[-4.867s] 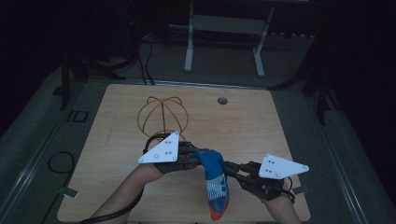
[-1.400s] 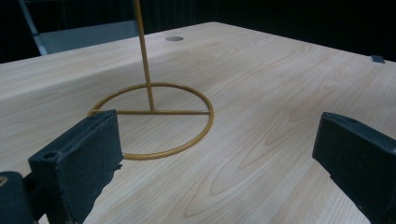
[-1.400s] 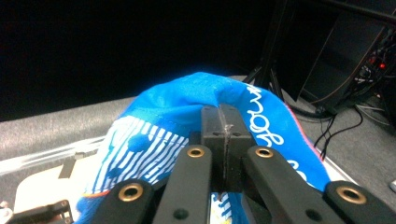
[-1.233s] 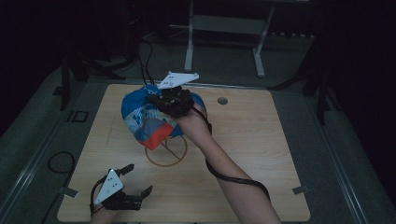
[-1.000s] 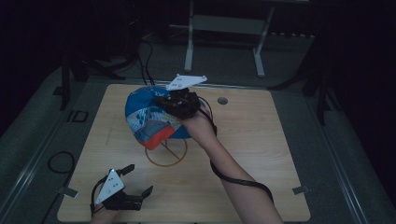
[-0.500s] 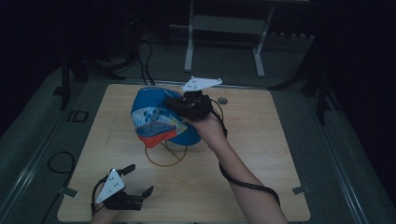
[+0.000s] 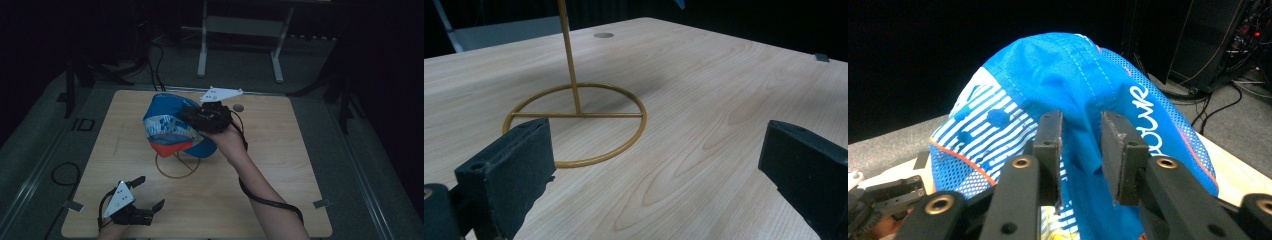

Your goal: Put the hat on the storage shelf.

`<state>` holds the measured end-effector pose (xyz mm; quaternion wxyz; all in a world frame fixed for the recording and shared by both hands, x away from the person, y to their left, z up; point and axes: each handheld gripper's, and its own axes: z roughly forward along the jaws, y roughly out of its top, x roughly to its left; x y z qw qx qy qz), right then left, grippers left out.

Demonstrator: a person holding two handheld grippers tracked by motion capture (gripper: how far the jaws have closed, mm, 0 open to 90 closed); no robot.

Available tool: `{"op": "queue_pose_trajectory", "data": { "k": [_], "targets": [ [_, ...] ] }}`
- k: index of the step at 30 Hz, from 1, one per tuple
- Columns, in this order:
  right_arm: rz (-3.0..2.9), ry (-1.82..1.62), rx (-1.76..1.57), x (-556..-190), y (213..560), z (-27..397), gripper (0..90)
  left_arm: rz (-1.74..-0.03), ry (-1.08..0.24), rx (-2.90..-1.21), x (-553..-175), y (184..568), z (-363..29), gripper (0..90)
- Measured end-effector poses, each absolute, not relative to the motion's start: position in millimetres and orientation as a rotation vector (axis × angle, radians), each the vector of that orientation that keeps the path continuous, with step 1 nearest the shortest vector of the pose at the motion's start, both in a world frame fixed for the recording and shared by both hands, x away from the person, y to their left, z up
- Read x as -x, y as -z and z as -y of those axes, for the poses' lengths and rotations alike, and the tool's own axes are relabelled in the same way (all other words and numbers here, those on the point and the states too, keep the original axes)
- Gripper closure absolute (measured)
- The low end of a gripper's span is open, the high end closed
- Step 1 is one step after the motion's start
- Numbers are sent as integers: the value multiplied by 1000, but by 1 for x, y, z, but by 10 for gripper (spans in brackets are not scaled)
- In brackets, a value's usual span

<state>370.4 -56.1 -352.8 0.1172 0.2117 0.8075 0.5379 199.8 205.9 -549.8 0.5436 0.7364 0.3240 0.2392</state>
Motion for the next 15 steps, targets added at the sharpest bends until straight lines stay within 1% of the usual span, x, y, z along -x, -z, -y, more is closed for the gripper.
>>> {"op": "queue_pose_trajectory", "data": {
  "k": [11,15],
  "targets": [
    [-2338,-1588,-623,-364,357,71,673,-769,-560,-1745,-200,550,-206,17],
    [-2340,-1592,-626,-363,359,74,622,-765,-557,-1748,-200,551,-205,17]
  ]
}}
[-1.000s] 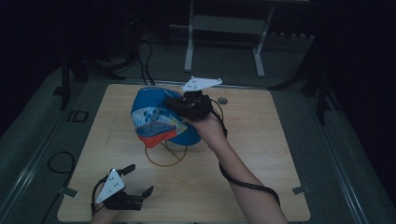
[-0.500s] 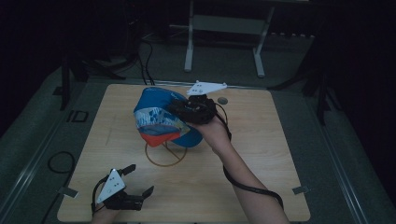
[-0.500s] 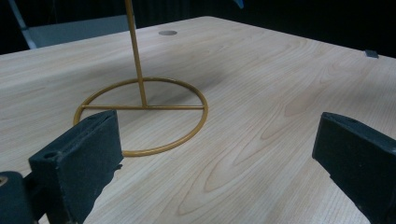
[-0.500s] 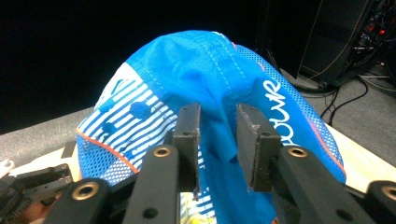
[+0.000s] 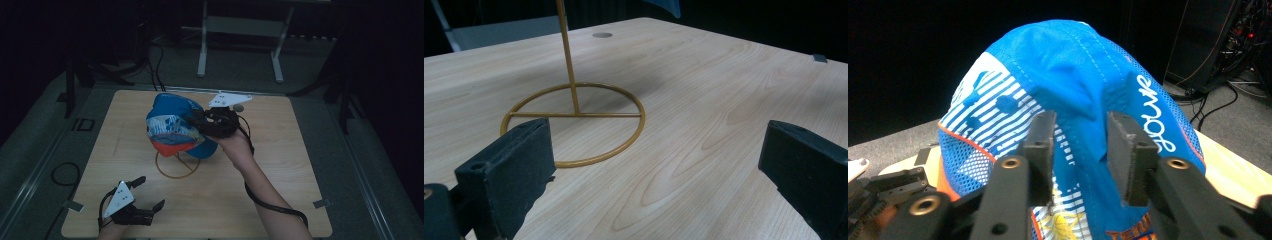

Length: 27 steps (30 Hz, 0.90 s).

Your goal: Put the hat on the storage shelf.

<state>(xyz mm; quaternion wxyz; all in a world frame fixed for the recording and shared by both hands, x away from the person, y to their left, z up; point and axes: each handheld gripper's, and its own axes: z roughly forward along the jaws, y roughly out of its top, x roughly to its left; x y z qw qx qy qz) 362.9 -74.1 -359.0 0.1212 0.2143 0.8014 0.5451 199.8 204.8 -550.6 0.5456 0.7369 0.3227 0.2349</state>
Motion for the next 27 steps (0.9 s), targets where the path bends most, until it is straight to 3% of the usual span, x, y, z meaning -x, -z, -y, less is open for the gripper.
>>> {"op": "queue_pose_trajectory", "data": {
  "k": [15,27],
  "targets": [
    [-2332,-1613,-635,-352,367,98,524,-768,-552,-1748,-201,552,-204,18],
    [-2378,-1636,-612,-340,398,113,200,-764,-549,-1750,-201,552,-202,17]
  ]
}}
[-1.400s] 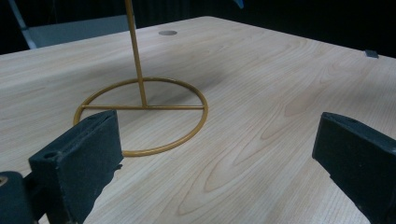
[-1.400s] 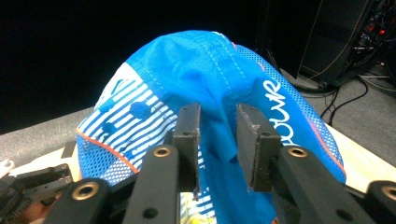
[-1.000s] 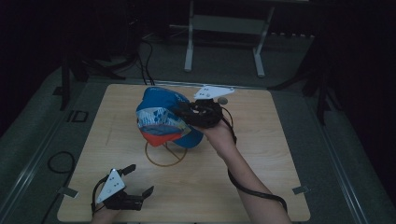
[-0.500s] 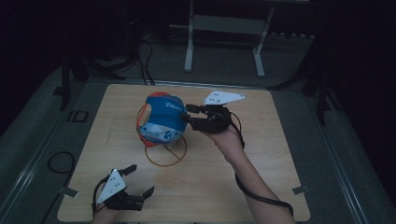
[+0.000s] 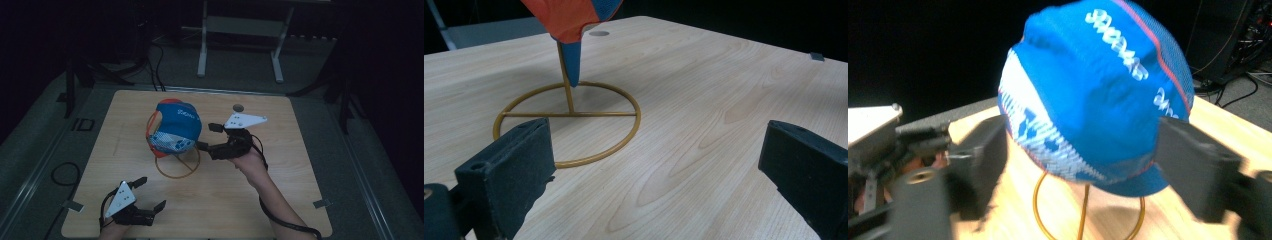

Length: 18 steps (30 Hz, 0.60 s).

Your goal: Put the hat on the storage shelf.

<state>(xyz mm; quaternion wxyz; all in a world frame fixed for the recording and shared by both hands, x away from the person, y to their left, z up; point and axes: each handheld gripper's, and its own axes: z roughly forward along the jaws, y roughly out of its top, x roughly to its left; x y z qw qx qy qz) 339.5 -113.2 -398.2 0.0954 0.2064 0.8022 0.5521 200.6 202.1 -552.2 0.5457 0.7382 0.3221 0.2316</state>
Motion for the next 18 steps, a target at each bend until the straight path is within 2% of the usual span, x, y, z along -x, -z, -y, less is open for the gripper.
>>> {"op": "queue_pose_trajectory", "data": {
  "k": [4,18],
  "targets": [
    [-2406,-1632,-594,-335,412,119,143,-761,-549,-1757,-200,553,-202,18],
    [-2481,-1575,-567,-324,465,137,136,-762,-547,-1755,-200,553,-201,17]
  ]
}}
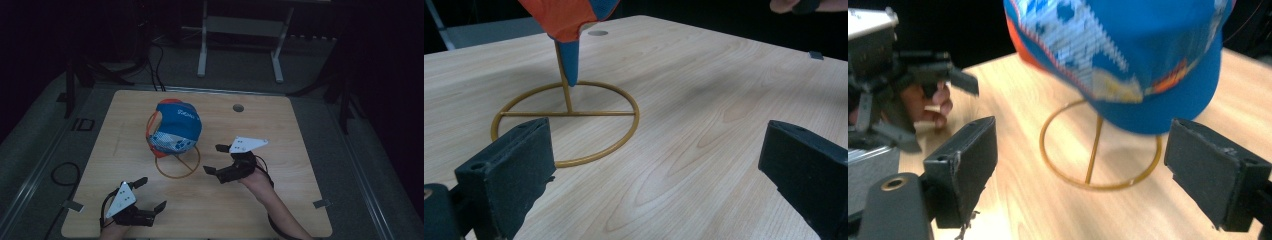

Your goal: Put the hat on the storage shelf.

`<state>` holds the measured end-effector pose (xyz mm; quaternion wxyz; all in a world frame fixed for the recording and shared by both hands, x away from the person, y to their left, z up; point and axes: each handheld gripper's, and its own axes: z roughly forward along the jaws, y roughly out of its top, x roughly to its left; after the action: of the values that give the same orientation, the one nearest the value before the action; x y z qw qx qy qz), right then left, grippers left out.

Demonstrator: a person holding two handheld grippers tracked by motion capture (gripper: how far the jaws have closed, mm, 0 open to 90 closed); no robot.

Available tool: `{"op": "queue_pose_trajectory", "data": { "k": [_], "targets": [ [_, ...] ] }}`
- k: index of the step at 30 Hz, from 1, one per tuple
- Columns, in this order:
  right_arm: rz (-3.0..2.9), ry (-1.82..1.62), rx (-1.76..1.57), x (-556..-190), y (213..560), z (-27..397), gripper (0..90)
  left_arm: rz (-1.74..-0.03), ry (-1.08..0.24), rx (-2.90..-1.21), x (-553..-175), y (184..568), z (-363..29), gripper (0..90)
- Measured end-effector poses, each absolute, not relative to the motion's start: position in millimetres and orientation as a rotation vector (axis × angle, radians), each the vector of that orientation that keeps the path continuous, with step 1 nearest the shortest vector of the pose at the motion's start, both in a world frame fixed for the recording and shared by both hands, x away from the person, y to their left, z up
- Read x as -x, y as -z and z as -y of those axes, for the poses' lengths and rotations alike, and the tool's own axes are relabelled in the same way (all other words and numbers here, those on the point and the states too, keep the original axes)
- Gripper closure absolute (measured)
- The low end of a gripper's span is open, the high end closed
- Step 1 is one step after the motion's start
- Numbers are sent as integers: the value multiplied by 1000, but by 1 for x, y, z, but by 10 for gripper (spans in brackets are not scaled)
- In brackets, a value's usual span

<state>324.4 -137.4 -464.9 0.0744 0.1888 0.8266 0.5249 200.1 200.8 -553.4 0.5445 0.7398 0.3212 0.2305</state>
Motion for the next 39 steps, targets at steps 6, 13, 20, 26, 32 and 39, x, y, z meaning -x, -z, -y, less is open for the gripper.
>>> {"op": "queue_pose_trajectory", "data": {
  "k": [6,13,20,26,32,39],
  "targets": [
    [-2518,-1536,-571,-321,491,147,134,-758,-547,-1763,-201,554,-200,17],
    [-2545,-1498,-610,-316,518,161,133,-757,-538,-1768,-201,556,-199,17],
    [-2574,-1481,-607,-310,535,172,135,-756,-535,-1775,-202,557,-199,17],
    [-2587,-1459,-599,-305,544,178,136,-755,-527,-1777,-202,558,-199,17],
    [-2580,-1452,-612,-301,551,189,138,-754,-521,-1780,-202,559,-199,17],
    [-2568,-1452,-611,-292,551,200,139,-757,-520,-1779,-202,559,-199,17]
  ]
}}
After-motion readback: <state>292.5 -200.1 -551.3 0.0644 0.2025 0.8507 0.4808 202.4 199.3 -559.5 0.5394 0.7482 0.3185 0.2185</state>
